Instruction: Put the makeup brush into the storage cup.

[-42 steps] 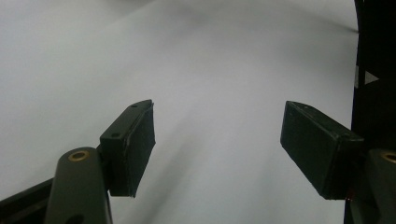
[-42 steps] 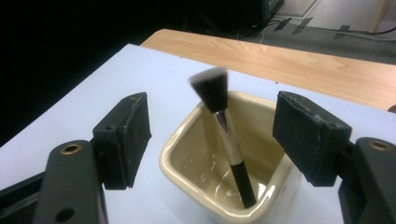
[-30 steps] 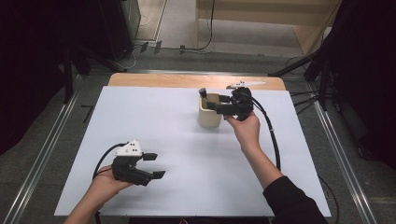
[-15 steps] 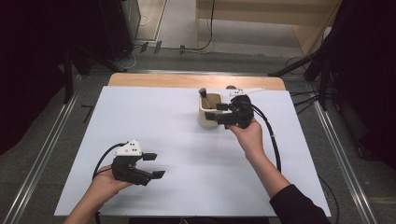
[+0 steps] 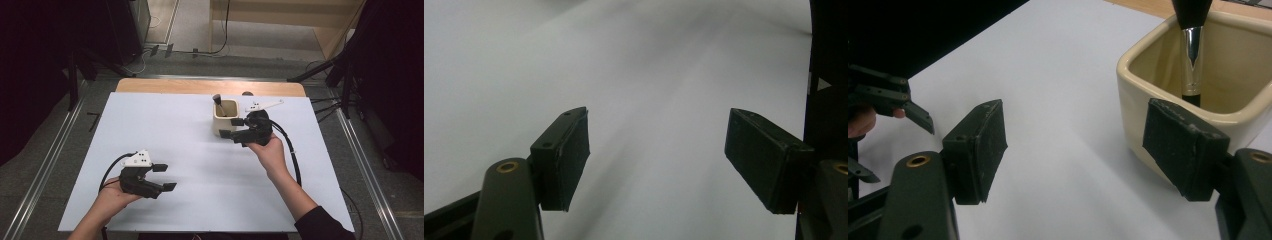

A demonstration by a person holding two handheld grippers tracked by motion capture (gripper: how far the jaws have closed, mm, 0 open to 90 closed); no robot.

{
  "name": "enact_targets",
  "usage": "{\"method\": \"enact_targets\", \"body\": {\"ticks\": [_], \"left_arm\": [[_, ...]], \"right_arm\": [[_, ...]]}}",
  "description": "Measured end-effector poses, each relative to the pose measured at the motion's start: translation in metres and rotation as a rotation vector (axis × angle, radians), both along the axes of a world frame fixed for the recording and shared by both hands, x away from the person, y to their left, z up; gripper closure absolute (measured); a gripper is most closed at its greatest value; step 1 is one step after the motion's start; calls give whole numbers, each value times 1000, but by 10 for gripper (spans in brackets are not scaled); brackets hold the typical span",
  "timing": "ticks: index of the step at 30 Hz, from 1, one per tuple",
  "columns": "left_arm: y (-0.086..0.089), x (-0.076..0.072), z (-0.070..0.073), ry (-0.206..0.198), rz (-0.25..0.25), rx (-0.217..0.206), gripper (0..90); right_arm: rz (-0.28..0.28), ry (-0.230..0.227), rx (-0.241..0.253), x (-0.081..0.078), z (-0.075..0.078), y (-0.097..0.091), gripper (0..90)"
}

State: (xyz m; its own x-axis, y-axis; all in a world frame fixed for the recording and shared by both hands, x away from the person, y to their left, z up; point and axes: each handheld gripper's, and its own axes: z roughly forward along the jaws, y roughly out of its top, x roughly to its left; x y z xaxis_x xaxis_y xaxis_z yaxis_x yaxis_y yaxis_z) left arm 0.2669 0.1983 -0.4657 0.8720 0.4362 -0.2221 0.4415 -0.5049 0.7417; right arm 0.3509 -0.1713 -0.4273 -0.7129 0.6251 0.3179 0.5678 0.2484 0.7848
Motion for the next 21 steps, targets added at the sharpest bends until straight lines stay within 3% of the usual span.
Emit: {"method": "enact_targets", "body": {"ticks": [15,21], "left_arm": [[1,1,-1,1,8,5,266],[2,2,-1,0,10,9,266]], "right_arm": [[63,22,18,-15,-14,1,264],[72,5,-6,-21,-14,2,264]]}}
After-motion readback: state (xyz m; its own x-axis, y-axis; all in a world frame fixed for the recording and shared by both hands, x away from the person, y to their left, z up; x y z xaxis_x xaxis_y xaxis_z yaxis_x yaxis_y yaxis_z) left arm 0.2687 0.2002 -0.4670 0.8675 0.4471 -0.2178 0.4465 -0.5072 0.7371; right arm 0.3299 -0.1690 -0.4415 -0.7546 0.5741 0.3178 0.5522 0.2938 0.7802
